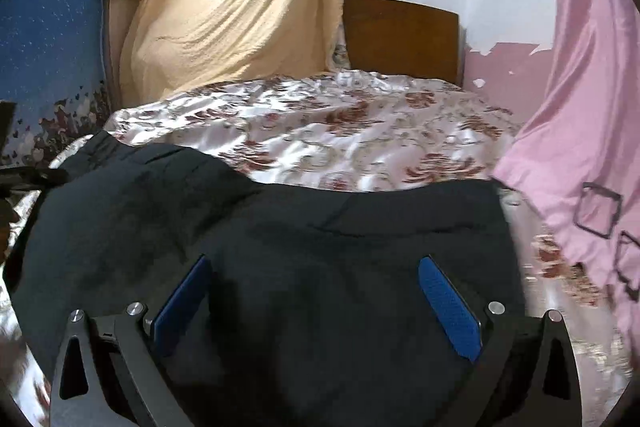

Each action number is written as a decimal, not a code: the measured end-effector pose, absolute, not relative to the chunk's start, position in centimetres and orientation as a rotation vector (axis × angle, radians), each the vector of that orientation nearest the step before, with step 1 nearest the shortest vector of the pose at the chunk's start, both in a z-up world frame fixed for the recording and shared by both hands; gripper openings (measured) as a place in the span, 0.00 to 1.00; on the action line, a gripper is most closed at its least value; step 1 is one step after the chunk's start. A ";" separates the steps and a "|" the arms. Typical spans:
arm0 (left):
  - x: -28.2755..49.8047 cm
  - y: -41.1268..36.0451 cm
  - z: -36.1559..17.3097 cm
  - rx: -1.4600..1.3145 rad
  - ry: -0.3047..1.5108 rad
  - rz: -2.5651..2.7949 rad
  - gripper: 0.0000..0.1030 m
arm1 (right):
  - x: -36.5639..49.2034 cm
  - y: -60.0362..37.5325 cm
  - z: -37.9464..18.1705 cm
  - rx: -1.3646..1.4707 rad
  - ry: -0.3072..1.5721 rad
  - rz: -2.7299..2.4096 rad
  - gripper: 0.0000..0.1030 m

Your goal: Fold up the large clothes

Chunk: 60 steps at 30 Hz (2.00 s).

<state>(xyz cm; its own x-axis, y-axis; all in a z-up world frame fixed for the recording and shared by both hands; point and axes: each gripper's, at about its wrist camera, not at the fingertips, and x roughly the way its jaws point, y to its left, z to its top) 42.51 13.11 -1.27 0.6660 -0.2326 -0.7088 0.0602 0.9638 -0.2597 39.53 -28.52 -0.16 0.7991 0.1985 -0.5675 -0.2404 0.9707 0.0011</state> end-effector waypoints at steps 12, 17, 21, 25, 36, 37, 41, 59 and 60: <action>40.8 15.0 -2.9 -0.223 0.882 -0.293 0.99 | 38.2 -38.3 -1.6 0.131 0.743 0.292 1.00; 41.5 16.1 -4.3 -0.324 0.942 -0.336 0.99 | 39.0 -39.9 -4.0 0.246 0.873 0.336 1.00; 41.3 15.5 -4.6 -0.254 0.971 -0.383 0.99 | 39.6 -40.6 -5.5 0.258 0.973 0.400 1.00; 40.4 14.4 -4.3 -0.127 0.942 -0.318 0.99 | 40.1 -41.5 -6.8 0.307 1.050 0.460 1.00; 40.3 13.4 -7.4 -0.033 1.065 -0.337 0.99 | 40.3 -39.8 -7.8 0.271 1.123 0.604 1.00; 40.5 13.5 -7.7 -0.033 1.081 -0.348 0.99 | 40.2 -39.4 -7.7 0.256 1.124 0.620 1.00; 41.5 13.6 -8.3 -0.039 1.111 -0.395 0.99 | 40.5 -38.7 -7.5 0.247 1.128 0.623 1.00; 41.6 12.5 -8.1 -0.047 1.138 -0.361 0.78 | 40.4 -39.9 -7.2 0.484 1.151 0.502 0.91; 41.9 12.3 -7.8 -0.046 1.131 -0.362 0.70 | 40.6 -38.7 -6.9 0.486 1.149 0.501 0.88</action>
